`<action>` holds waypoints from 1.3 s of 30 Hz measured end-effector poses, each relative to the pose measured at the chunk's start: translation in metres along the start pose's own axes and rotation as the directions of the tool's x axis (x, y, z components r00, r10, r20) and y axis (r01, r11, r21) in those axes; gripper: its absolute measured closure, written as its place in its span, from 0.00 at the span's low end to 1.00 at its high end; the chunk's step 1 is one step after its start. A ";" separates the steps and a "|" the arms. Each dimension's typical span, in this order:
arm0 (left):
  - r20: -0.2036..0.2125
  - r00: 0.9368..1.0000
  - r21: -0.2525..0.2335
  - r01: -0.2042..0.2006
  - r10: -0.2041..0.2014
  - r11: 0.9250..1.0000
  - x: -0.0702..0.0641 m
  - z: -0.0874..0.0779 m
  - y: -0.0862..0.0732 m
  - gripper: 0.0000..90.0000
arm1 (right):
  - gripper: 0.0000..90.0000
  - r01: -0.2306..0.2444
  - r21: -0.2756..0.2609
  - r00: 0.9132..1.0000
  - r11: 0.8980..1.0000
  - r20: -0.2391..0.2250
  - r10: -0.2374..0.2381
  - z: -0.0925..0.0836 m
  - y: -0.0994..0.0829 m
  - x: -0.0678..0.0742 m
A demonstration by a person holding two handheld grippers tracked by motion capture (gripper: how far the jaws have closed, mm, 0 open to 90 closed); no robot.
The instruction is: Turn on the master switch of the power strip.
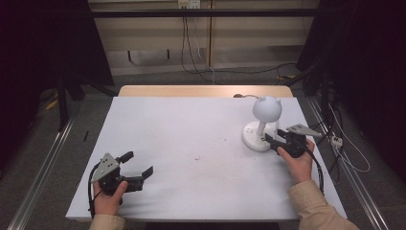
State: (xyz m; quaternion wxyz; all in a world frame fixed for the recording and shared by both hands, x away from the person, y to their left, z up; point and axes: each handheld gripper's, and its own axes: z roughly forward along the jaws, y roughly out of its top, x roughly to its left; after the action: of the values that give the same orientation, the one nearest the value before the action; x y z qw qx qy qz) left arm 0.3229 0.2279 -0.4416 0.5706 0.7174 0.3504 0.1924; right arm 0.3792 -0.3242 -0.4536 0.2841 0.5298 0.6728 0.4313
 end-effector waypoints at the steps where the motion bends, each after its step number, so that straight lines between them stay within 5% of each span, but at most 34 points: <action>1: 0.001 1.000 0.003 -0.003 0.003 1.000 0.000 0.000 0.000 0.05 | 0.41 -0.001 0.000 1.000 1.000 0.001 0.001 0.000 0.000 0.000; 12: 0.002 1.000 0.004 -0.006 0.006 1.000 0.000 0.001 0.000 0.05 | 0.25 -0.032 -0.001 0.999 0.999 -0.005 0.032 -0.003 -0.001 -0.002; 39: 0.006 1.000 -0.011 0.007 -0.007 1.000 -0.001 0.003 0.001 0.05 | 0.22 0.004 -0.014 0.998 1.000 -0.066 -0.005 -0.020 -0.005 0.010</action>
State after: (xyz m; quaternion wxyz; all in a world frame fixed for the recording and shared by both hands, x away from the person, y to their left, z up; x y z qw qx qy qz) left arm 0.3244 0.2254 -0.4409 0.5761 0.7137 0.3501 0.1903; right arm 0.3572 -0.3201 -0.4478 0.2666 0.5117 0.6799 0.4526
